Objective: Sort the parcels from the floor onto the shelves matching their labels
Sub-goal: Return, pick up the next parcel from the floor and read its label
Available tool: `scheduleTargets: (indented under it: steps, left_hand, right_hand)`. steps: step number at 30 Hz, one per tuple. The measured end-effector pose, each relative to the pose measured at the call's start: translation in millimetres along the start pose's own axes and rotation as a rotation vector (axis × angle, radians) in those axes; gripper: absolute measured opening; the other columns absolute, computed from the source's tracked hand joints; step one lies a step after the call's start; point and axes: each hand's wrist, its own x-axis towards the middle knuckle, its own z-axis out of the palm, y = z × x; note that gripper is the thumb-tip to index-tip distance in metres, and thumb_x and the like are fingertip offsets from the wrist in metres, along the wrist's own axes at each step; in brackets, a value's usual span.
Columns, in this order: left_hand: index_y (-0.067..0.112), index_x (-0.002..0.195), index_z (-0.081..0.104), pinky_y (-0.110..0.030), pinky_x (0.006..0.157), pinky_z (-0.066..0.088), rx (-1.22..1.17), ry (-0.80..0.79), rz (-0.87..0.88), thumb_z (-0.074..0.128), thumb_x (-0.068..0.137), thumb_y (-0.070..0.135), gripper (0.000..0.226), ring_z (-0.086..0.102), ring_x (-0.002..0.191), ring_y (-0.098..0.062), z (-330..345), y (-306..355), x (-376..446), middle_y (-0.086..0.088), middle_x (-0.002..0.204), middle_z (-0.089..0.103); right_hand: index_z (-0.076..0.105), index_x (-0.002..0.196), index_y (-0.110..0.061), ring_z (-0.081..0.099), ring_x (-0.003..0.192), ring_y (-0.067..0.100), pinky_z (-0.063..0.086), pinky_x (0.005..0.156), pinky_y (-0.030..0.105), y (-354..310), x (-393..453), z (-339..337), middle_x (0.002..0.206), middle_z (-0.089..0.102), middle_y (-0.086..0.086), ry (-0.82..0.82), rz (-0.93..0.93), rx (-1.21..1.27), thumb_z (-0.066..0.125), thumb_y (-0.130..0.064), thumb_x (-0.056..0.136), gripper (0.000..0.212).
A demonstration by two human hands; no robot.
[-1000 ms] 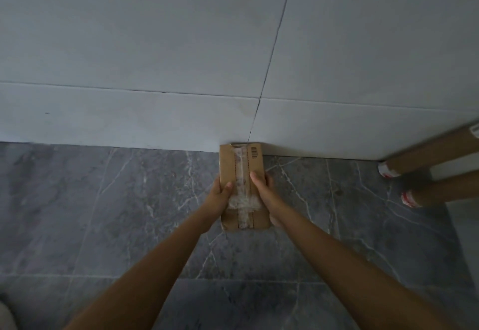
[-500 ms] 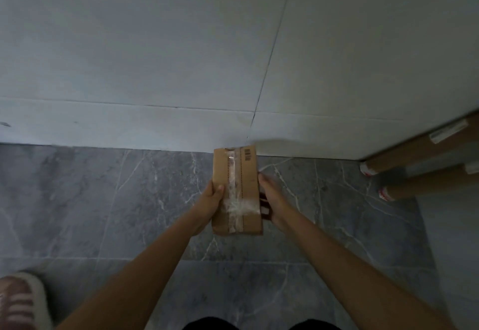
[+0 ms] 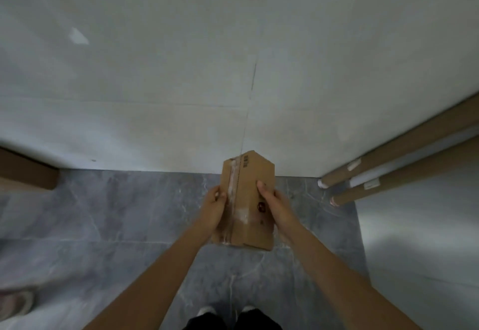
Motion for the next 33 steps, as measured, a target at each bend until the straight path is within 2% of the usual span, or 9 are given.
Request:
scheduleTargets:
  steps: [3,5,8,11,15,19,23,31,33]
  left_hand:
    - [0.028,0.148,0.028,-0.03,0.085,0.045,-0.123,-0.067,-0.07,0.042,0.1,0.049,0.055,0.05,0.11,-0.019,1,40,-75,-0.005,0.138,0.048]
    - [0.035,0.148,0.024,-0.039,0.098,0.046,-0.19,-0.088,-0.079,0.052,0.086,0.065,0.074,0.05,0.118,-0.021,-1,69,-125,-0.002,0.141,0.046]
    - [0.043,0.141,0.031,-0.051,0.107,0.042,-0.169,-0.038,-0.084,0.06,0.053,0.09,0.104,0.048,0.126,-0.027,-9,113,-187,-0.003,0.142,0.045]
    - [0.03,0.144,0.033,-0.051,0.105,0.045,-0.216,-0.057,-0.056,0.065,0.048,0.087,0.116,0.055,0.121,-0.025,-20,164,-241,-0.003,0.135,0.054]
    - [0.018,0.144,0.03,-0.046,0.1,0.048,-0.26,-0.043,-0.017,0.071,0.078,0.056,0.086,0.056,0.116,-0.027,-36,220,-305,-0.009,0.132,0.054]
    - [0.02,0.135,0.051,-0.052,0.095,0.053,-0.247,-0.053,0.013,0.072,0.058,0.076,0.097,0.066,0.107,-0.028,-56,239,-342,-0.006,0.119,0.069]
    - [0.027,0.123,0.061,-0.052,0.098,0.05,-0.249,-0.079,0.071,0.056,0.082,0.065,0.056,0.063,0.109,-0.03,-71,256,-380,-0.008,0.115,0.069]
    - [0.03,0.125,0.056,-0.053,0.099,0.047,-0.202,-0.084,0.148,0.056,0.074,0.071,0.066,0.059,0.109,-0.029,-87,285,-435,-0.007,0.115,0.064]
    - [0.028,0.125,0.057,-0.053,0.1,0.047,-0.215,-0.097,0.177,0.052,0.082,0.069,0.059,0.06,0.109,-0.03,-92,296,-443,-0.008,0.112,0.064]
  right_hand:
    - [0.069,0.121,-0.01,0.074,0.099,0.024,0.061,0.081,0.038,-40,-69,-6,0.11,0.077,0.008,0.083,-0.058,-0.05,0.069,-0.047,0.094,0.046]
    - [0.069,0.117,-0.011,0.073,0.096,0.022,0.058,0.071,0.03,-69,-117,-9,0.108,0.076,0.008,0.085,-0.074,-0.08,0.067,-0.046,0.095,0.042]
    - [0.071,0.116,-0.01,0.073,0.094,0.022,0.059,0.077,0.037,-114,-183,-9,0.107,0.077,0.008,0.097,-0.085,-0.088,0.069,-0.047,0.093,0.043]
    - [0.066,0.111,-0.008,0.071,0.091,0.021,0.061,0.084,0.045,-155,-238,-5,0.106,0.075,0.01,0.144,-0.132,-0.084,0.073,-0.044,0.091,0.042]
    - [0.064,0.113,-0.007,0.07,0.095,0.023,0.059,0.092,0.048,-197,-296,-1,0.108,0.073,0.009,0.142,-0.232,-0.079,0.071,-0.047,0.092,0.046]
    - [0.064,0.121,-0.005,0.071,0.106,0.03,0.058,0.097,0.048,-222,-339,1,0.116,0.073,0.014,0.083,-0.265,0.015,0.063,-0.05,0.097,0.051]
    - [0.064,0.127,-0.012,0.071,0.111,0.031,0.059,0.096,0.047,-233,-380,3,0.119,0.074,0.012,-0.02,-0.256,0.172,0.066,-0.047,0.095,0.048]
    - [0.06,0.137,-0.018,0.068,0.117,0.035,0.057,0.099,0.055,-252,-428,9,0.126,0.072,0.013,-0.065,-0.314,0.212,0.083,-0.072,0.051,0.104]
    - [0.059,0.139,-0.016,0.069,0.117,0.038,0.057,0.1,0.056,-265,-441,9,0.128,0.071,0.016,-0.099,-0.342,0.2,0.084,-0.076,0.051,0.11]
